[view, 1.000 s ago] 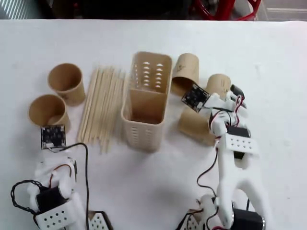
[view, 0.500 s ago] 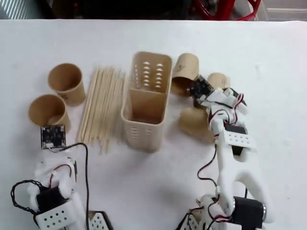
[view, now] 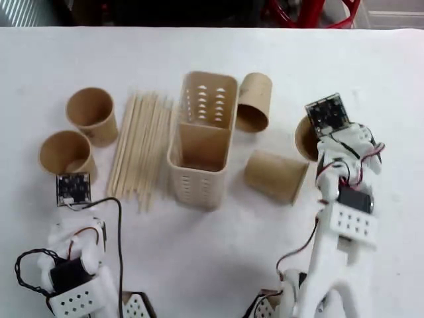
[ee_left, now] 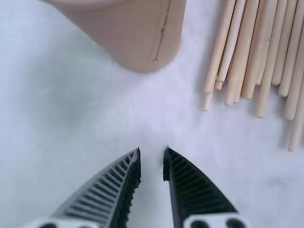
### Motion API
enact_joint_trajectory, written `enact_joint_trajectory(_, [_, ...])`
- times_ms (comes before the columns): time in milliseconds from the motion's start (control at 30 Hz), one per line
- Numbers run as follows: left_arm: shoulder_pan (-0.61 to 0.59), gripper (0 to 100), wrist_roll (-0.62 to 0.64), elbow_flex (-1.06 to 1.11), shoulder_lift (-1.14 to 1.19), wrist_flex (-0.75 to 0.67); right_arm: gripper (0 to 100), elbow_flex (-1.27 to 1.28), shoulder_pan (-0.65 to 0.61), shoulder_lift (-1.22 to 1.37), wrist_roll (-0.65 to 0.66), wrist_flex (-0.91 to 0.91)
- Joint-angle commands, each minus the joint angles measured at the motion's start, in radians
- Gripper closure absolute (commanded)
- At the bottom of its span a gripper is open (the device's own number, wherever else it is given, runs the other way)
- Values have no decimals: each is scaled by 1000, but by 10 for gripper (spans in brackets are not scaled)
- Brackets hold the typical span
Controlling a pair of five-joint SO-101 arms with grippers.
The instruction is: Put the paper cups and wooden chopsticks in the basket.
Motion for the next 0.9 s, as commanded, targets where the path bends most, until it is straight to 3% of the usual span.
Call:
enact_joint_trajectory(0, [-7,901,-3,-2,7,0,982,-57,-18,-245,-101,176])
enact_joint_trajectory(200, [-7,901,-3,-2,7,0,982,-253,-183,-503,-290,544])
enact_joint_trajectory(400, [-7,901,-3,-2,7,0,982,-439,-447,-460,-390,766])
enact_joint_trajectory(733, [-7,901,-3,-2,7,0,981,-605,-539,-386,-474,668])
enact_joint_trajectory(867, [-7,901,-3,-2,7,0,981,-603,-662,-346,-474,648])
